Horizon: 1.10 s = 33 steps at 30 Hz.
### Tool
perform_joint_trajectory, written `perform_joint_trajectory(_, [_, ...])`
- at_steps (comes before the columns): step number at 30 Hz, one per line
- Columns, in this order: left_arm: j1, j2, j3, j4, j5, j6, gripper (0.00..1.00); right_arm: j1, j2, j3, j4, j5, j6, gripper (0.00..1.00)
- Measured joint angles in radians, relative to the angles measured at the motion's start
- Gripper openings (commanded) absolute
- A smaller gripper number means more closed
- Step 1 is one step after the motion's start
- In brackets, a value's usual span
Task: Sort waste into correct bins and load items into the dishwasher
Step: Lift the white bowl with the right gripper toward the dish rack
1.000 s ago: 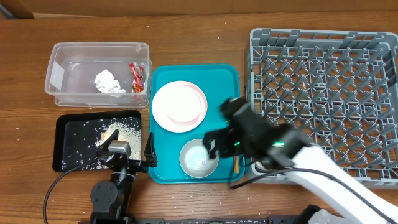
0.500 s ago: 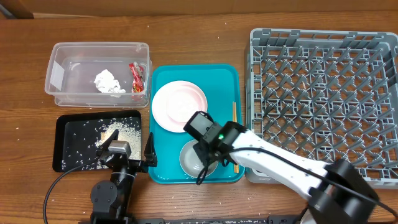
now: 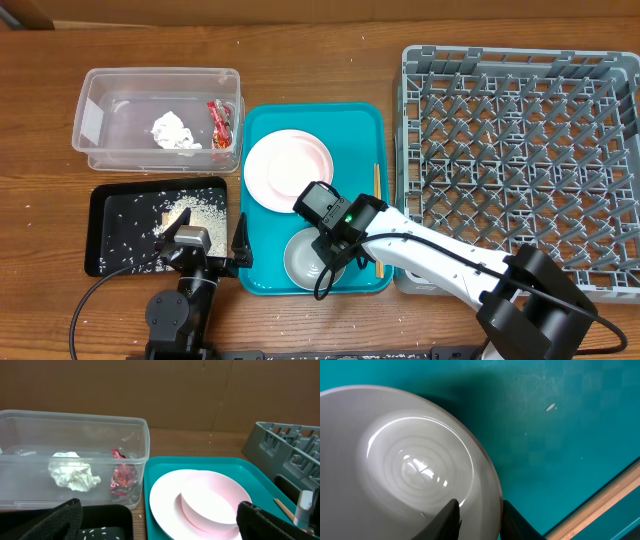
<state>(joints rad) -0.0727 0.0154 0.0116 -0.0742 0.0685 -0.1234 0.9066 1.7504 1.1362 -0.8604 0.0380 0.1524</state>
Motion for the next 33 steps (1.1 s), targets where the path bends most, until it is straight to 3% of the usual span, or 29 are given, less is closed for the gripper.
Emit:
perform_joint_trajectory(2, [0.000,0.000,0.000,0.000,0.000,0.000,1.00,0.000,0.000,0.000,-0.010,-0.007,-0.007,0.43])
perform_joint_trajectory(4, [0.000,0.000,0.000,0.000,0.000,0.000,1.00,0.000,0.000,0.000,-0.027,-0.010,-0.018,0.42])
perform_joint_trajectory(7, [0.000,0.000,0.000,0.000,0.000,0.000,1.00,0.000,0.000,0.000,-0.034,-0.010,-0.024,0.31])
perform_joint_trajectory(11, [0.000,0.000,0.000,0.000,0.000,0.000,1.00,0.000,0.000,0.000,-0.037,-0.013,-0.027,0.04])
perform_joint_trajectory(25, [0.000,0.000,0.000,0.000,0.000,0.000,1.00,-0.002,-0.061,0.010,-0.092,0.054,0.111,0.04])
perform_joint_trajectory(33, [0.000,0.000,0.000,0.000,0.000,0.000,1.00,-0.004,-0.335,0.072,-0.202,0.408,0.344,0.04])
